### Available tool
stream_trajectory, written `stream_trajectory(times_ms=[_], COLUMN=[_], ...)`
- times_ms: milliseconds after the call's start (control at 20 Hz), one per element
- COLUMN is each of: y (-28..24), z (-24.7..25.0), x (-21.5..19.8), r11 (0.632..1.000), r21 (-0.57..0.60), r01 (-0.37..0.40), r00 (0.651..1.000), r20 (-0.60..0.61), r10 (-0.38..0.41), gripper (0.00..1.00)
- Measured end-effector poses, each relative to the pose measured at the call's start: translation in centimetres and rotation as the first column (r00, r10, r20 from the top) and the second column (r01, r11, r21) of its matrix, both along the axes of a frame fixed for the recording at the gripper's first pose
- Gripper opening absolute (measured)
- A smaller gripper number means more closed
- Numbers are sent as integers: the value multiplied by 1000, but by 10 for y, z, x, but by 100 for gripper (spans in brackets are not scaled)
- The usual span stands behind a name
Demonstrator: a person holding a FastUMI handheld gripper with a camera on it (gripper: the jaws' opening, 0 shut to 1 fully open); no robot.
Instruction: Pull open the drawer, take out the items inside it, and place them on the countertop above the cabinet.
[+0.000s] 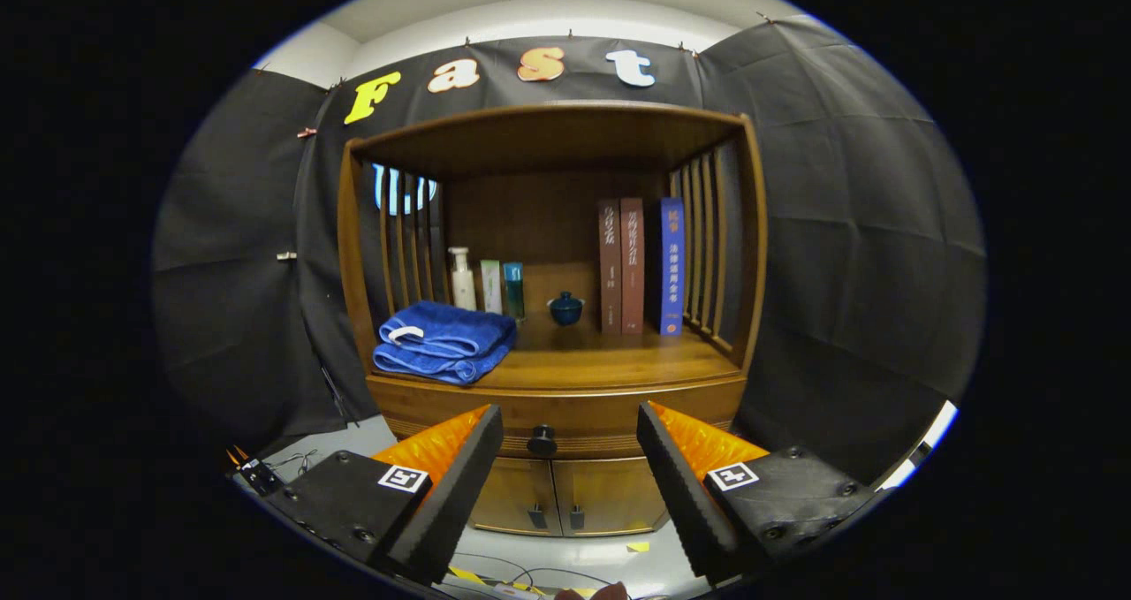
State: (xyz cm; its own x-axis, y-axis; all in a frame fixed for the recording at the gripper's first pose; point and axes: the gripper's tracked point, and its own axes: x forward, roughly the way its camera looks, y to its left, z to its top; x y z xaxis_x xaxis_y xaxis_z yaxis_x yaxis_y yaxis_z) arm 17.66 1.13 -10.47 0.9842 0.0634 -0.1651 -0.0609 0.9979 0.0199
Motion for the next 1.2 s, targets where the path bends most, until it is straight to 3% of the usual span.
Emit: stream_trajectory(times_ms=[200, 600, 700, 800, 900, 950, 1000, 1200], y=[26, 45, 43, 35, 38, 38, 38, 37], z=[-48, -142, -146, -151, -152, -149, -151, -150], x=[48, 116, 122, 130, 137, 137, 136, 135], r11=[999, 997, 996, 994, 995, 995, 995, 996], r21=[-23, -45, -37, -44, -31, -24, -28, -22], r01=[-22, 57, 81, 104, 98, 92, 92, 91], r00=[998, 981, 981, 980, 984, 986, 986, 987], r20=[-64, -183, -172, -163, -146, -140, -140, -134], r10=[21, -64, -86, -110, -102, -95, -95, -93], gripper=[99, 98, 71, 67, 52, 52, 44, 36])
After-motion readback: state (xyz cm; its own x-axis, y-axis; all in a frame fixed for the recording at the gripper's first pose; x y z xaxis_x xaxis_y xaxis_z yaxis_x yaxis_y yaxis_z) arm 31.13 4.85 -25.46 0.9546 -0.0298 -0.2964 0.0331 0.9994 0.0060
